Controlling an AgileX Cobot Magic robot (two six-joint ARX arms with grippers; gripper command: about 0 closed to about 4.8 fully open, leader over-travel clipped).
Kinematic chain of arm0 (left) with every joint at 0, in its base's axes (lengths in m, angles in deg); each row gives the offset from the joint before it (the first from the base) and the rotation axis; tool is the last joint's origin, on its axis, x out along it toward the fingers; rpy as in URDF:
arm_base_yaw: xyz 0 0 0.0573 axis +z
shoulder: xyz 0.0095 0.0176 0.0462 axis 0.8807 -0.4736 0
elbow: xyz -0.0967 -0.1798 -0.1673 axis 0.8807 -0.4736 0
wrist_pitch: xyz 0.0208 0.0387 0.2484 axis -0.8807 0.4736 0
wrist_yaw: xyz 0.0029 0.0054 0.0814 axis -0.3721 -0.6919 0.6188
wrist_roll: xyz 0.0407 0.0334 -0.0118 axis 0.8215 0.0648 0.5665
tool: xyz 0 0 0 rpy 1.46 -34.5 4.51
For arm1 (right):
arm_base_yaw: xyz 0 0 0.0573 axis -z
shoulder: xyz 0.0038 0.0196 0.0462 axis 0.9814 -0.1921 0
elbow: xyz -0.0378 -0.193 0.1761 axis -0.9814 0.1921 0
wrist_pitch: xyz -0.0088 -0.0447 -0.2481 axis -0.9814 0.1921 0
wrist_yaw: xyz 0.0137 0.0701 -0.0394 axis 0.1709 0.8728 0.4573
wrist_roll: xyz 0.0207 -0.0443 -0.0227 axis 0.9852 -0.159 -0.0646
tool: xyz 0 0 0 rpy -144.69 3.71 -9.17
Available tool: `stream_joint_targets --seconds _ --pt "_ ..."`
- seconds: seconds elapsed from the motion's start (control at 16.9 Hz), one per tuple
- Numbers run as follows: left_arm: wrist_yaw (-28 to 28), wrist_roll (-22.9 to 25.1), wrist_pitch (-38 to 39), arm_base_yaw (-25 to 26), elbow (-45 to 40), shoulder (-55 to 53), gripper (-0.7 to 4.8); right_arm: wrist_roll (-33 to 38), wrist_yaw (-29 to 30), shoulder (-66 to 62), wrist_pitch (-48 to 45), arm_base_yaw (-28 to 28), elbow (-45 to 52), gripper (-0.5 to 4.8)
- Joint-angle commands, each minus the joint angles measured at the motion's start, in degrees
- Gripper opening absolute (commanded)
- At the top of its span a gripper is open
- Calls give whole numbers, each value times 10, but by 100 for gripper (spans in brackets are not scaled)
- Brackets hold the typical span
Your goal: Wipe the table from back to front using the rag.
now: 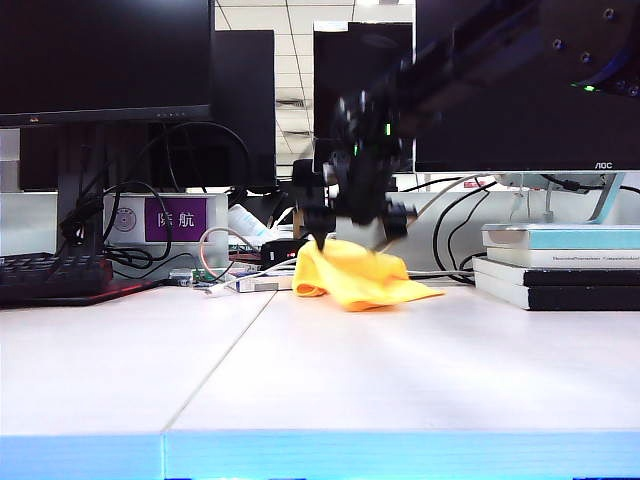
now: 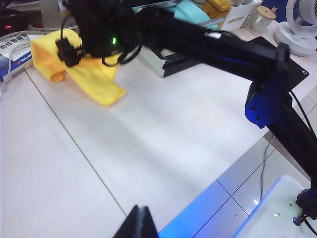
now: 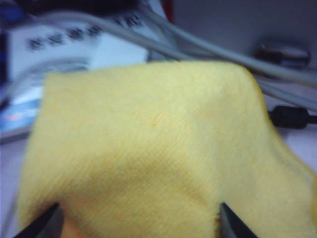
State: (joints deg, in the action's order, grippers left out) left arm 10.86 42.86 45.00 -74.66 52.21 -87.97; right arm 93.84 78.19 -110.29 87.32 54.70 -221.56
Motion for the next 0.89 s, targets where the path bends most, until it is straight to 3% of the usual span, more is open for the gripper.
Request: stream_joint_targets --seconds 0.06,0.53,0.59,0.65,0.71,0.77,0.83,0.89 --pt "-2 2 -1 1 1 0 -6 -1 40 3 76 -1 -78 408" --pt "0 4 -5 1 1 0 -6 -1 78 3 187 -1 -227 408" --pt "40 32 -55 1 1 -10 -6 -1 78 4 203 -1 -241 362" --pt "53 30 -77 1 1 -21 -6 -1 78 7 210 -1 -241 280" --pt "57 30 -91 1 1 -31 -6 -1 79 9 215 -1 -241 164" --pt "59 30 -109 1 1 -51 -5 -1 81 10 223 -1 -241 6" --pt "58 30 -122 1 1 -72 -4 -1 93 13 226 -1 -241 -4" --pt "58 31 -132 1 1 -92 6 -1 104 14 227 -1 -241 17"
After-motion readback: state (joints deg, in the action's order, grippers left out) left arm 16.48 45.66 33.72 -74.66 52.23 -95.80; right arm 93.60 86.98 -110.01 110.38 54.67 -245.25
